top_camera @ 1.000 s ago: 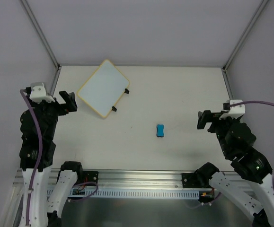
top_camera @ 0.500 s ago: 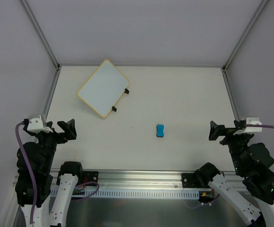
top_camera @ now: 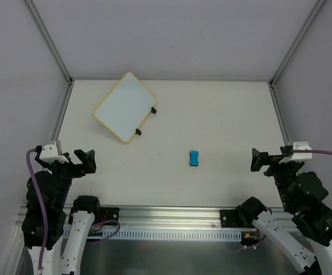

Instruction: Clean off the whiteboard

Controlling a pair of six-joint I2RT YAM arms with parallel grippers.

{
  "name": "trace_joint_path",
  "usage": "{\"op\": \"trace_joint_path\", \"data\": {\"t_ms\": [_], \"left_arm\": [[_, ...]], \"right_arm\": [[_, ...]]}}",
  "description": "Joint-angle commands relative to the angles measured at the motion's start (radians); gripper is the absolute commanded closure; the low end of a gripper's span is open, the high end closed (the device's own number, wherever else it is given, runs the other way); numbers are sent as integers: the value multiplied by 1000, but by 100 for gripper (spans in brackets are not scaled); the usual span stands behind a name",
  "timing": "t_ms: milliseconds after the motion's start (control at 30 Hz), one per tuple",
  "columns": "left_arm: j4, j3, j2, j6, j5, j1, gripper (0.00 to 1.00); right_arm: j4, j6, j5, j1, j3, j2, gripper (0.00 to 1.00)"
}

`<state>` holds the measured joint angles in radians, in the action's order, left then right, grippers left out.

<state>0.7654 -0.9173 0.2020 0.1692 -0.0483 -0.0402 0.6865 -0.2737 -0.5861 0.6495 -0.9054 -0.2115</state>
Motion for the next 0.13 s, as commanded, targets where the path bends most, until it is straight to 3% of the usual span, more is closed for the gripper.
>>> {"op": "trace_joint_path", "data": {"t_ms": [0,100], "left_arm": [[-5,-5,-12,12,25,-10,1],[-5,-3,-7,12,22,-10,1]], "right_arm": [[-16,-9,8,-5,-4,-9,1],[-18,-9,14,-5,-7,-20,1]]}}
